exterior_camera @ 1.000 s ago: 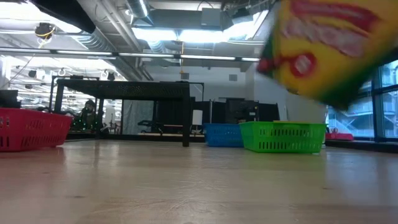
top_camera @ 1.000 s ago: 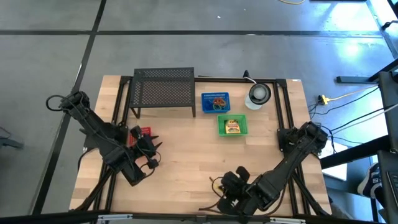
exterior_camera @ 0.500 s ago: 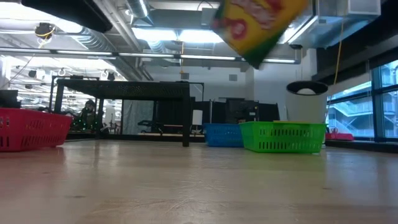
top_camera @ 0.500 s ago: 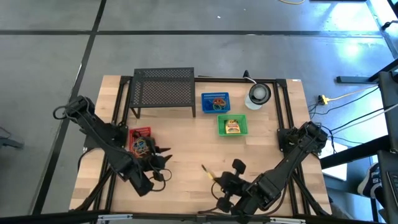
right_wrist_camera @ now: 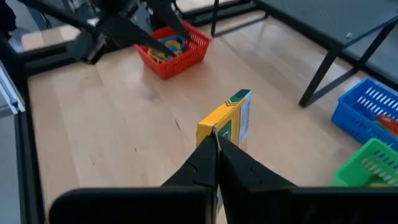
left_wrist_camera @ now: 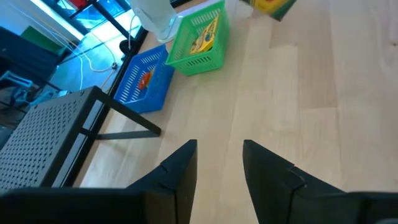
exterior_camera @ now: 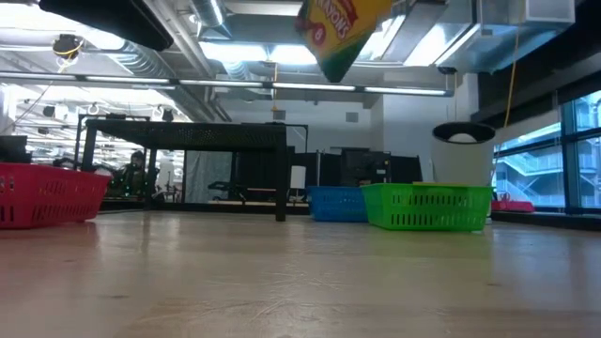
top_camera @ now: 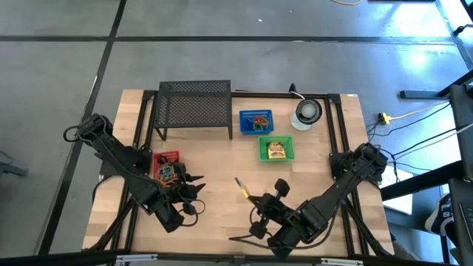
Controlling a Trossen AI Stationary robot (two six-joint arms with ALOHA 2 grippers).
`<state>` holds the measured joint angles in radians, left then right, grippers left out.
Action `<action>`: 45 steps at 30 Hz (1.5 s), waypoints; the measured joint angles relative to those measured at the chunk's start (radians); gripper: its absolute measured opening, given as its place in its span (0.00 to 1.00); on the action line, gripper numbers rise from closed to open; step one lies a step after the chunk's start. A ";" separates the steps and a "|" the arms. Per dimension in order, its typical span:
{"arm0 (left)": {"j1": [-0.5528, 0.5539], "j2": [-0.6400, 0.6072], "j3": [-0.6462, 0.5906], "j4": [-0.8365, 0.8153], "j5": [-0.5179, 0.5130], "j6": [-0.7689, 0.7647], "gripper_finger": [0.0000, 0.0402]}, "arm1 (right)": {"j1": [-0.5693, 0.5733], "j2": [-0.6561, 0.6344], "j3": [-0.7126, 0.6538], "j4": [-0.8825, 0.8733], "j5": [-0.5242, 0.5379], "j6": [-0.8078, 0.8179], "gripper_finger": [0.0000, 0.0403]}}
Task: Pick & Place Office Desk Supplies
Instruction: Put the crayon box into the green basket
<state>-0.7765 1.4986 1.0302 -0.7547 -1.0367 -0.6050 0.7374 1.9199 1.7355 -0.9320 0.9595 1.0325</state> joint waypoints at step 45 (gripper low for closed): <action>0.000 -0.001 0.001 -0.004 0.067 0.016 0.29 | -0.494 -0.056 -0.303 -0.441 -0.352 -0.160 0.03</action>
<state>-0.7769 1.4979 1.0313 -0.7590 -0.9695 -0.5888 0.2435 1.8641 1.4327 -1.3728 0.6079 0.8722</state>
